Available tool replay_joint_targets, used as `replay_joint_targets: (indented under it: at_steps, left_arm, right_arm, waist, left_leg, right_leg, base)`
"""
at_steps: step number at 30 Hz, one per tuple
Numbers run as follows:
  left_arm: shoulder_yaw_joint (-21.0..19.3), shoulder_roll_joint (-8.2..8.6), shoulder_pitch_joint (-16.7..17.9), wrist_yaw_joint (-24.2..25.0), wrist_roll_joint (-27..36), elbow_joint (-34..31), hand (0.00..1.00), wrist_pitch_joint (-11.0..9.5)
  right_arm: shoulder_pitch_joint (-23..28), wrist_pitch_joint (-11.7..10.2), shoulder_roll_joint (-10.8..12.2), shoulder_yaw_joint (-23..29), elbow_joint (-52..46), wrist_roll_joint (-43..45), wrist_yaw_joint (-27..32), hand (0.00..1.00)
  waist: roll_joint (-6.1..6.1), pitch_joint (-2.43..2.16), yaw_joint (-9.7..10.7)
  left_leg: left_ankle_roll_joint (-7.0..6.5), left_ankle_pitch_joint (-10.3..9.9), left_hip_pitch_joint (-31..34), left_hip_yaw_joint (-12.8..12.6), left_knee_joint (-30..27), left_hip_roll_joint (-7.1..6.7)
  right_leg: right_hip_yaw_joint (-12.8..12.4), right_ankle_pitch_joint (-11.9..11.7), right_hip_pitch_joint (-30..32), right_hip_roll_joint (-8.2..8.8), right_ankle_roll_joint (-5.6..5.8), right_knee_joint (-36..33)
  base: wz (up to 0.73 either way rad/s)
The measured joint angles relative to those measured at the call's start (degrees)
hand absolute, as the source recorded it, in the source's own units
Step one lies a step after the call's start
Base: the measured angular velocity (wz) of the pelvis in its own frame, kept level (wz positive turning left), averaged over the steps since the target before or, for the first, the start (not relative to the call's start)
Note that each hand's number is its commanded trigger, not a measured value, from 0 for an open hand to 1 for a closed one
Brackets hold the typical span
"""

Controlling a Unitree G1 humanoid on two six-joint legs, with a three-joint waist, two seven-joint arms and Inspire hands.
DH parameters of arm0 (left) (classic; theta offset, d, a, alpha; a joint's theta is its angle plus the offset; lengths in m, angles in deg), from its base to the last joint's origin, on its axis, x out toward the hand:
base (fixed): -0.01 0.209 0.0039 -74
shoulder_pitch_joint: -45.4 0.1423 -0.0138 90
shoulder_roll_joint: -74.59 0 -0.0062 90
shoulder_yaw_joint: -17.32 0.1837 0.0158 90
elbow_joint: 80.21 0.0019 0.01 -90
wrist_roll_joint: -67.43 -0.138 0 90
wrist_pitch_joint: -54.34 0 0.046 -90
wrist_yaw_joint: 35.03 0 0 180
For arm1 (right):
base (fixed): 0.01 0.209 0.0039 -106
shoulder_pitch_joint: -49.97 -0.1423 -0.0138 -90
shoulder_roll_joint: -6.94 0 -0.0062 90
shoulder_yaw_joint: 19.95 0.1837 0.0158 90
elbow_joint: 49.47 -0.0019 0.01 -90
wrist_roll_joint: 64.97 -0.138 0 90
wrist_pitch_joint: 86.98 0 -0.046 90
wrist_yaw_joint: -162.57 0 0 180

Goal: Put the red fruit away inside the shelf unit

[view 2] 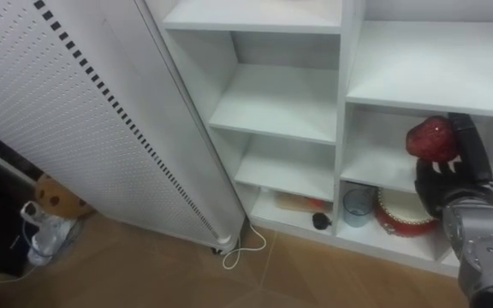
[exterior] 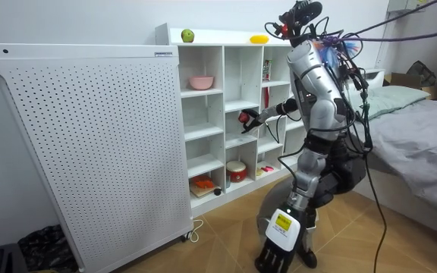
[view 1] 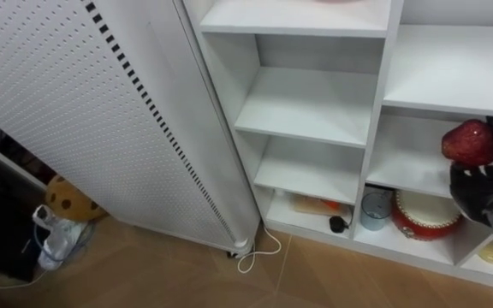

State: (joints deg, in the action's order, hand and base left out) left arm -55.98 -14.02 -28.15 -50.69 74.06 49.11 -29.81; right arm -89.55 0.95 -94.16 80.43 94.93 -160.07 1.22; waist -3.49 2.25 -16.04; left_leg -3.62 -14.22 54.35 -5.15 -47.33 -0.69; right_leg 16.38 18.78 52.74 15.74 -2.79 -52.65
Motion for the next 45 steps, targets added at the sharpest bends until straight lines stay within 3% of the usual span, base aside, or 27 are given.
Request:
replay_joint_targets:
  at_steps: [15,20,29,45]
  left_arm:
    - [0.1,0.00,1.5,-1.1,0.0,-0.6,0.00,0.4]
    - [0.6,-0.07,1.5,-3.1,0.0,-0.4,0.00,1.3]
    - [2.0,-0.05,1.2,-5.3,-0.1,-0.4,0.00,2.3]
    - [2.0,-0.05,0.9,-6.3,-4.6,-0.4,0.00,4.0]
  right_arm:
    - [0.0,0.1,-0.6,0.0,1.1,1.5,1.2,0.00]
    - [0.0,0.5,-0.9,0.0,1.5,2.5,6.6,0.00]
    - [-0.8,2.3,-1.0,-0.2,3.3,4.6,17.1,0.00]
    - [-3.1,3.4,-1.5,-0.8,3.3,5.4,26.8,0.00]
  waist:
    - [-0.28,0.03,0.7]
    - [0.24,0.16,1.8]
    - [1.06,0.58,2.0]
    - [1.64,0.59,1.5]
  left_leg:
    - [-0.01,0.0,-1.1,-0.9,1.5,0.04]
    - [-0.05,0.0,-1.2,-1.1,1.5,0.10]
    - [-0.02,0.0,-1.2,-0.9,1.6,0.49]
    - [-0.03,0.0,-1.0,-0.8,1.5,0.53]
  right_leg:
    - [-0.4,0.0,-0.6,-0.13,0.20,0.9]
    - [-0.5,0.0,-0.7,-0.54,0.29,1.1]
    - [-0.5,-0.1,-0.9,-0.96,0.41,1.9]
    - [-0.6,-0.1,-0.8,-1.45,0.55,2.1]
  base:
    - [0.00]
    - [-0.02]
    - [-0.02]
    - [0.00]
